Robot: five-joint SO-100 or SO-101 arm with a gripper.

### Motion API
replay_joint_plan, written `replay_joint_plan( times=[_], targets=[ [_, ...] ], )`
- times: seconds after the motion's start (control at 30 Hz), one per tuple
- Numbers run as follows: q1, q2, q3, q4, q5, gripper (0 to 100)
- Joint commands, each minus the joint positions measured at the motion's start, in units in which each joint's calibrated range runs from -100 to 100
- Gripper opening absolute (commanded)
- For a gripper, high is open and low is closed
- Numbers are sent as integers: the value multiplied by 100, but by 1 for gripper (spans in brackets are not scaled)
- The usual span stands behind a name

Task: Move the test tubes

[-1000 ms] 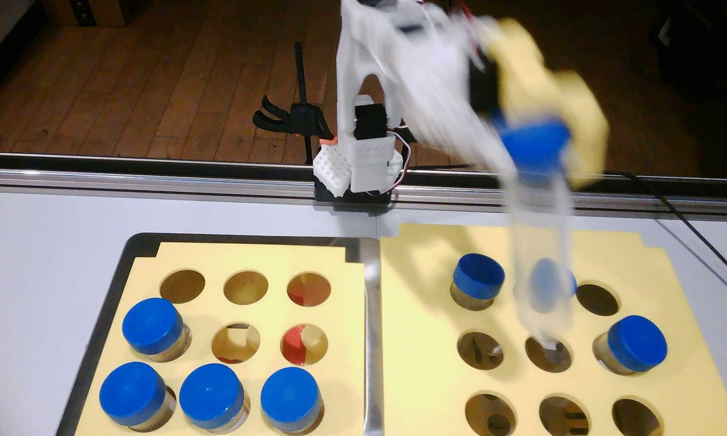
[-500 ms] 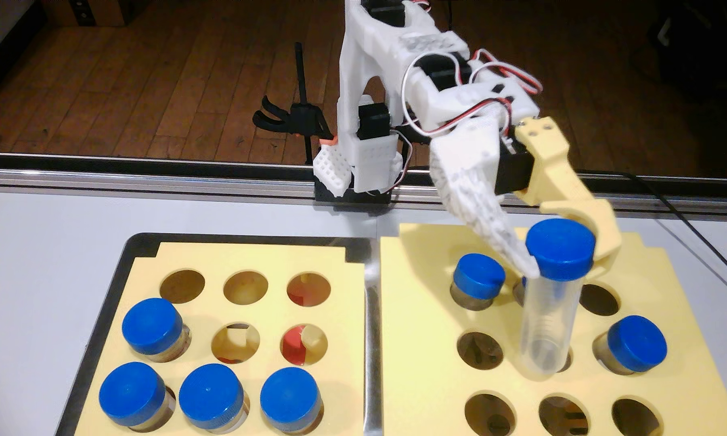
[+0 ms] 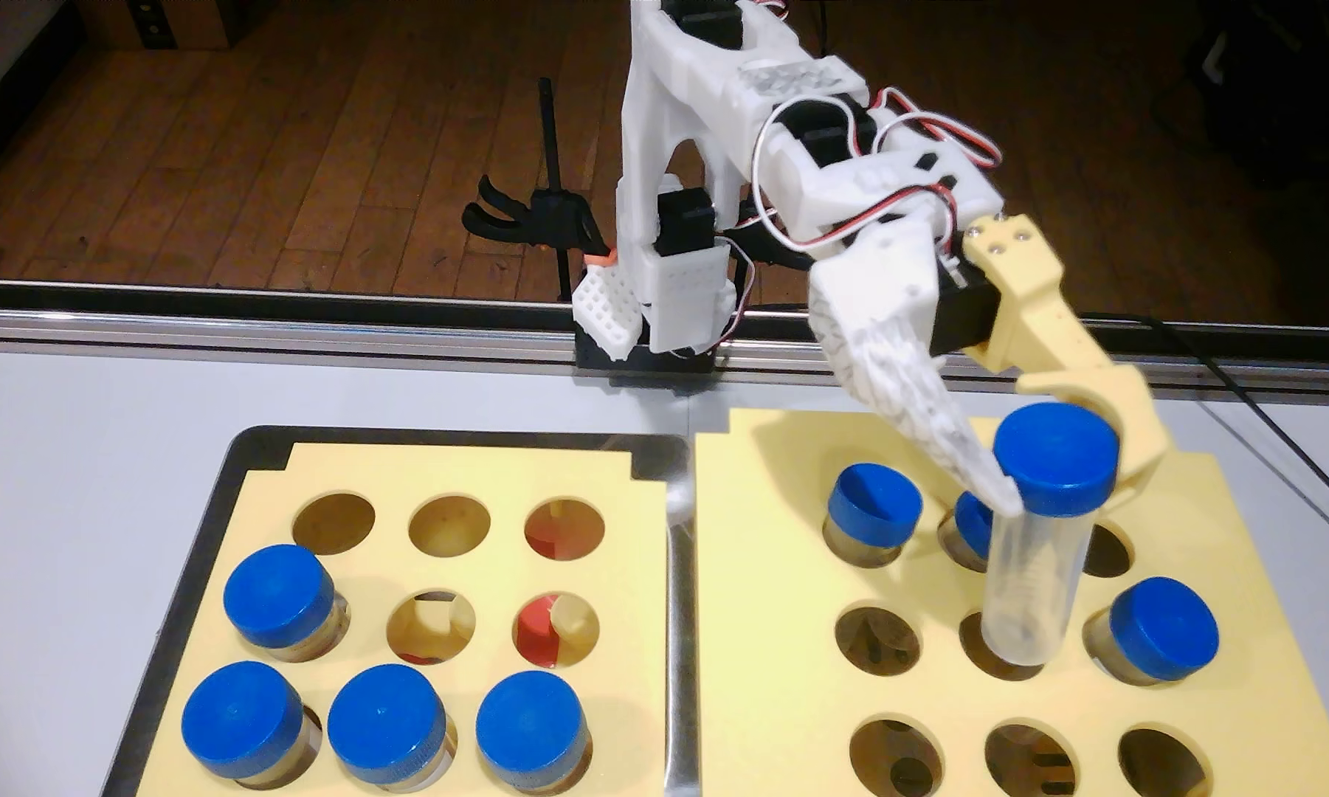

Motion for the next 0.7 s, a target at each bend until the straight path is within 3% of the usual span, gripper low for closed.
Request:
replay_joint_plan(
  times=[0.0,0.37,0.53,0.67],
  targets=[
    [-34,20,93,37,21,9],
    [-553,950,538,37,-47,10],
    [-501,984,547,37,-214,30],
    [-316,898,384,37,-214,32]
  ],
)
